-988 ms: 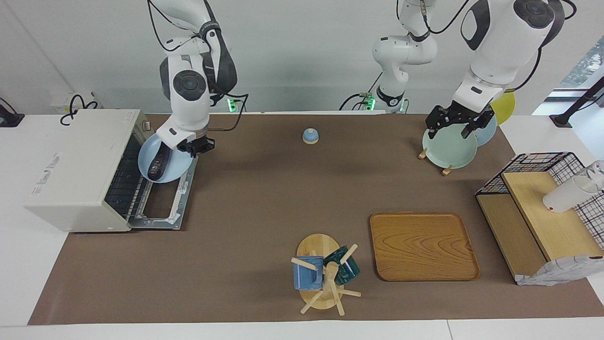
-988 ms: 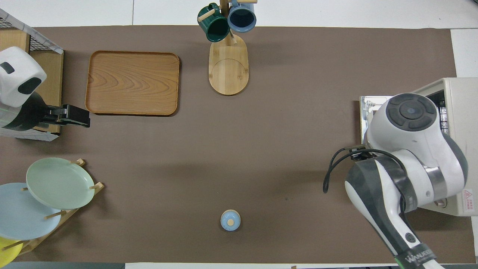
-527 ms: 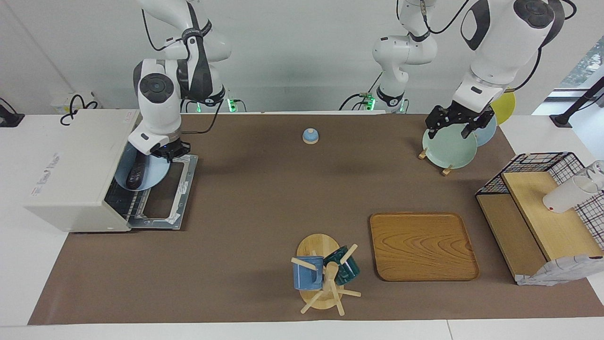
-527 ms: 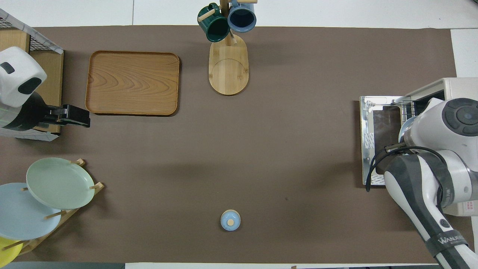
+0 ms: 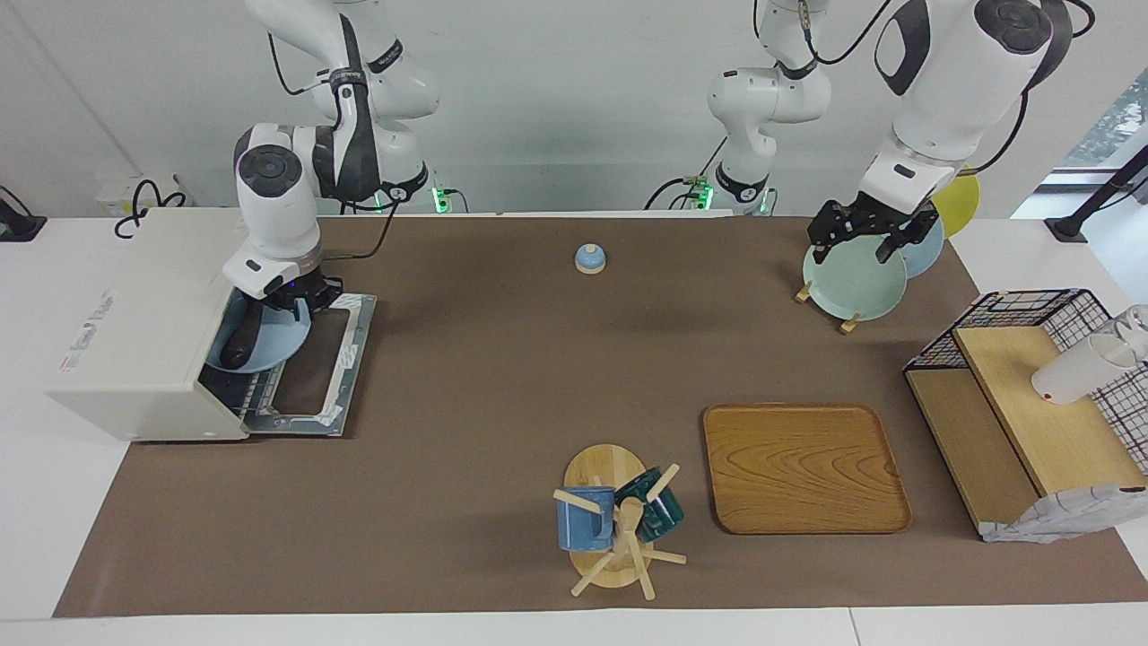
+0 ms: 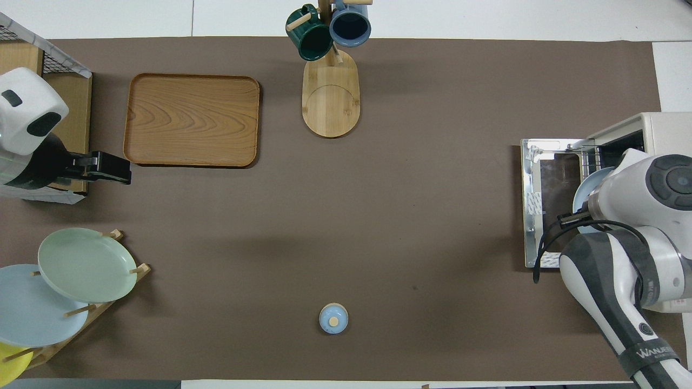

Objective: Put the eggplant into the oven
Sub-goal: 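Insert the eggplant into the oven and open the right gripper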

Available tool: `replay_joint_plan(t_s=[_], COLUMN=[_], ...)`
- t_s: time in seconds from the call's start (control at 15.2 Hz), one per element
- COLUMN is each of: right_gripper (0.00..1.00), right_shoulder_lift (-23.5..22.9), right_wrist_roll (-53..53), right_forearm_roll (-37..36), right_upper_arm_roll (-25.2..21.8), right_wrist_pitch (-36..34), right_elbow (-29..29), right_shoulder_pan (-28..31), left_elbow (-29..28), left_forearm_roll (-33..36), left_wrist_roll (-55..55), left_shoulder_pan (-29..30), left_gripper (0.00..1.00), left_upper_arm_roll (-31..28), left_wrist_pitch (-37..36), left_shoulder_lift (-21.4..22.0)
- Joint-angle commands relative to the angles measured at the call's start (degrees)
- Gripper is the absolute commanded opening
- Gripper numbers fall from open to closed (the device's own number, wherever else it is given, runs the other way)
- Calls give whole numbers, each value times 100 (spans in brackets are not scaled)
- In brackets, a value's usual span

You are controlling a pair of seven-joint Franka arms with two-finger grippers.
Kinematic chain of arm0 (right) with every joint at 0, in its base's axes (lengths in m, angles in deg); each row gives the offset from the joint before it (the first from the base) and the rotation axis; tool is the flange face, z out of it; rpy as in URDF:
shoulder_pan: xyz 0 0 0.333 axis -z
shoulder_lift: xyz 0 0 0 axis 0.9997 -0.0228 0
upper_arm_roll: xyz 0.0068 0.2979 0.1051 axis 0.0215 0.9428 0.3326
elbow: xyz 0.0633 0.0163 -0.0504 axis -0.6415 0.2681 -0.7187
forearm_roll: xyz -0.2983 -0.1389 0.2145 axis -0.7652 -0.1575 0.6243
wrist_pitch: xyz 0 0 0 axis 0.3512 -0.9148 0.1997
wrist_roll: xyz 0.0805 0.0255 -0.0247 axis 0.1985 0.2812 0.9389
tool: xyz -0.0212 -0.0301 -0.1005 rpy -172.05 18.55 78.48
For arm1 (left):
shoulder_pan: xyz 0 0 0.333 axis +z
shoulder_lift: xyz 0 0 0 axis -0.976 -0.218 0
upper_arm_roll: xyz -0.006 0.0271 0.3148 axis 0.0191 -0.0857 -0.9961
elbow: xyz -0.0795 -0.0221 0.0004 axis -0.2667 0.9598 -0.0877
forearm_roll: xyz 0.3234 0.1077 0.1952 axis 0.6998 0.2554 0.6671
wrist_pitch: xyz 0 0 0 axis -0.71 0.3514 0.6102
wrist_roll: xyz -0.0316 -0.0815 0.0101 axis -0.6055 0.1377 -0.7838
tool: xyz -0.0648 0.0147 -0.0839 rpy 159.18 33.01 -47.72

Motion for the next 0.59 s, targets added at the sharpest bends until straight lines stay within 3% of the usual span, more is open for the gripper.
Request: replay_joint_plan(t_s=[0.0, 0.07, 0.13, 0.26, 0.33, 0.53], right_gripper=[47, 46, 38, 4, 0, 0], right_shoulder_lift=[53, -8, -113, -210, -402, -509], right_wrist_roll=[86, 60, -62, -710, -1149, -1364], right_forearm_roll=[6, 93, 486, 1155, 1184, 1184], right_upper_arm_roll=[91, 91, 91, 91, 91, 91], right_wrist_pitch=[-148, -428, -648, -546, -345, 402], right_elbow=[-147, -383, -638, -667, -632, -281], right_shoulder_pan=[7, -107, -291, -563, -756, -802], left_elbow=[55, 55, 55, 55, 55, 55], left_forearm_roll=[14, 14, 14, 14, 14, 14], left_wrist_roll=[30, 30, 30, 30, 30, 22], left_shoulder_pan=[27, 36, 36, 27, 27, 27], left_gripper=[100, 100, 100, 100, 100, 100], left_upper_arm_roll=[0, -8, -9, -9, 0, -8], left_wrist_pitch=[-118, -118, -118, -118, -118, -118], left_shoulder_lift=[27, 27, 18, 18, 18, 27])
